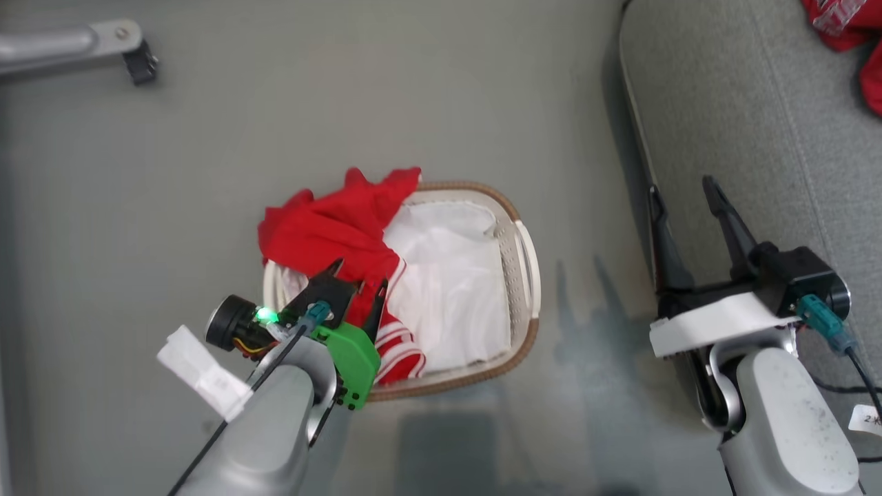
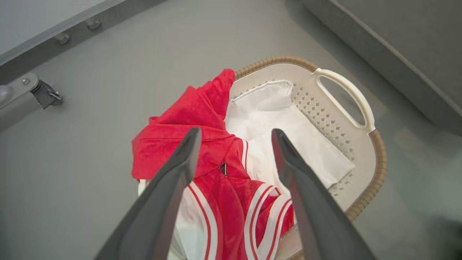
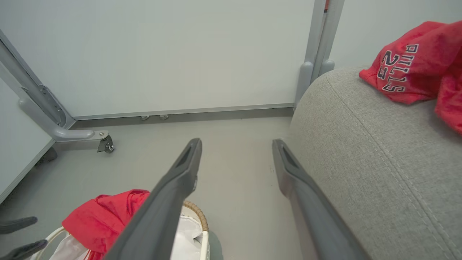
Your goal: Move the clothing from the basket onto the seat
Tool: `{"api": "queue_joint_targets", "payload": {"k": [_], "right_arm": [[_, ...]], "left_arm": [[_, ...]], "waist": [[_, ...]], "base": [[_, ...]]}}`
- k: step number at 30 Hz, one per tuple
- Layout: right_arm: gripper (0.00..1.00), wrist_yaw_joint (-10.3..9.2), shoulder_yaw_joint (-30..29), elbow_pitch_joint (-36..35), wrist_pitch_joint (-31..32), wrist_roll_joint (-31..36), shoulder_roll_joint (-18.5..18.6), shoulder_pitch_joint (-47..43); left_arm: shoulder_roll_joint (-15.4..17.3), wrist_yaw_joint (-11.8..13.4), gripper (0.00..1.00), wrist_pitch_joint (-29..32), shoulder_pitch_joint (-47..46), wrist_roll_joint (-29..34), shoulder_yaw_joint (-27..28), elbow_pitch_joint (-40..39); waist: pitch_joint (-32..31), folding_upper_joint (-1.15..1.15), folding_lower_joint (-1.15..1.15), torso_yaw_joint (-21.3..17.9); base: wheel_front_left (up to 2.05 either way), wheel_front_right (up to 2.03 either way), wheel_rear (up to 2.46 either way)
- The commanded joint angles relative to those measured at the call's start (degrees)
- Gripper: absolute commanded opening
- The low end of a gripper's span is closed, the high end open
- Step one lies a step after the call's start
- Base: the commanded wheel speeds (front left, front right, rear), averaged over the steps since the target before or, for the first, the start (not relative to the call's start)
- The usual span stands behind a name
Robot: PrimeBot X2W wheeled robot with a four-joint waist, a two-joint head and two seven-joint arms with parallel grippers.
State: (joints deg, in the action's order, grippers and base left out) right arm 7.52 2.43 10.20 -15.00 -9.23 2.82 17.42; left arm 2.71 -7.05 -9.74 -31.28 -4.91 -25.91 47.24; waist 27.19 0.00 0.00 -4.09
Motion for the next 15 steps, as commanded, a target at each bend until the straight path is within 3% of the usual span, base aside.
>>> {"api": "queue_joint_targets", "payload": {"k": [1,8,15], "right_arm": [[1.0,-0.06,0.3,-0.9,-0.3,-0.7,0.1,1.5],[1.0,-0.06,3.0,-4.9,-0.3,-2.0,0.1,4.3],[1.0,-0.06,6.2,-9.1,-0.3,-3.6,0.1,6.4]], "left_arm": [[0.7,-0.2,1.0,0.4,-2.4,0.8,-0.5,1.6],[2.2,-0.2,1.0,2.0,-8.6,0.4,-1.1,10.6],[4.7,2.2,1.0,3.0,-14.3,-0.3,0.2,16.5]], "waist": [[9.7,0.0,0.0,-5.1],[17.3,0.0,0.0,-8.7],[22.7,0.0,0.0,-11.7]], "base": [[0.0,0.0,0.0],[0.0,0.0,0.0],[0.0,0.0,0.0]]}}
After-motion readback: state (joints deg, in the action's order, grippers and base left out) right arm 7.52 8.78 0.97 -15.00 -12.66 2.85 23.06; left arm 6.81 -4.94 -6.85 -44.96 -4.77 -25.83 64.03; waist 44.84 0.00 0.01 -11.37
